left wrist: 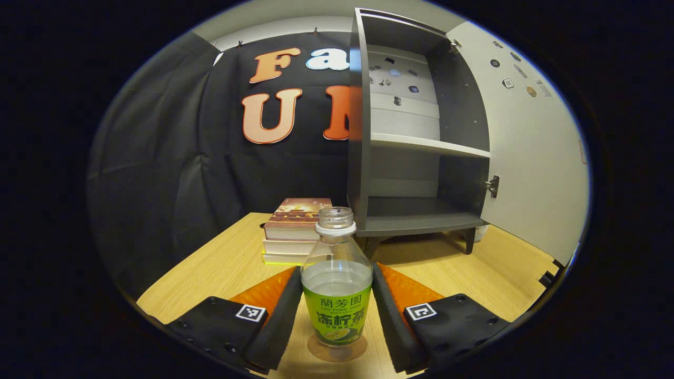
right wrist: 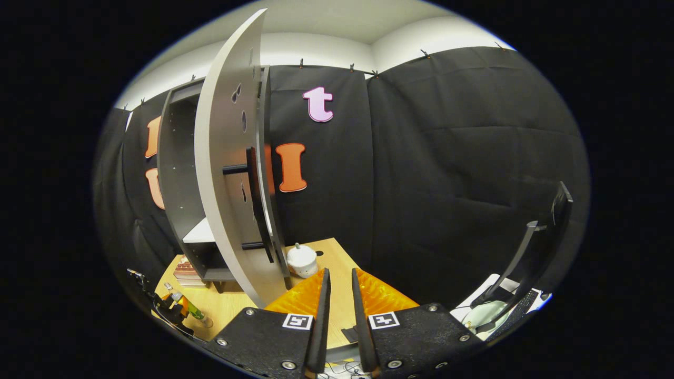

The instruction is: Open the cabinet door with the right hand, grasp the bottle in the cabinet with the left hand and place it on the coaster, then close the cabinet door with the right hand.

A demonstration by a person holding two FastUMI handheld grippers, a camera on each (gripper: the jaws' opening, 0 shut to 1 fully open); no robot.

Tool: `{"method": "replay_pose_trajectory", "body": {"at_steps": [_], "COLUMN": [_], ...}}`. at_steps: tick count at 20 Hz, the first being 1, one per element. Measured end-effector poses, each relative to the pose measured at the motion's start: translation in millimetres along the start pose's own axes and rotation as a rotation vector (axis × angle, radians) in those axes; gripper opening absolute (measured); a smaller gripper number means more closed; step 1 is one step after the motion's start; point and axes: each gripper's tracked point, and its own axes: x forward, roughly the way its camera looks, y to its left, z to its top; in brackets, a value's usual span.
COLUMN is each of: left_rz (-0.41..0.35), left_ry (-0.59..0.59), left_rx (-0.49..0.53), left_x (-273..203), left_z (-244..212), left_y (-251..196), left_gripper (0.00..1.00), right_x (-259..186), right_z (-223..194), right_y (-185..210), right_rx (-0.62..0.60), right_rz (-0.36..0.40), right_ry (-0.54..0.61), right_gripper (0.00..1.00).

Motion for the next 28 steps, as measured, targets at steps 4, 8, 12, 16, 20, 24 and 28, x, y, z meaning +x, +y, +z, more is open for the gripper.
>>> {"method": "replay_pose_trajectory", "body": {"at_steps": [4,8,12,16,20,24,28], "left_rz": [0.004,-0.006,-0.009,0.002,0.001,-0.01,-0.009], "left_ry": [0.006,0.003,0.009,0.02,0.03,0.036,0.041], "left_rx": [-0.001,0.039,0.046,0.069,0.081,0.067,0.056], "left_x": [4,4,-3,-10,-15,-22,-42], "left_z": [-9,-13,-16,-21,-24,-22,-13], "left_y": [1,-6,-7,-3,-3,-5,-5], "left_gripper": [0.83,0.82,0.81,0.84,0.86,0.86,0.99], "right_x": [1,1,0,0,1,0,1], "right_z": [1,-1,-4,-6,-8,-10,-11], "right_y": [-1,0,0,2,4,5,9], "right_rx": [-0.013,-0.01,-0.001,0.009,0.002,0.001,-0.003], "right_rz": [-0.004,-0.002,0.0,0.004,0.013,0.027,0.047], "right_ry": [0.007,0.013,0.023,0.029,0.037,0.045,0.044], "right_gripper": [0.25,0.25,0.25,0.25,0.25,0.3,0.51]}}
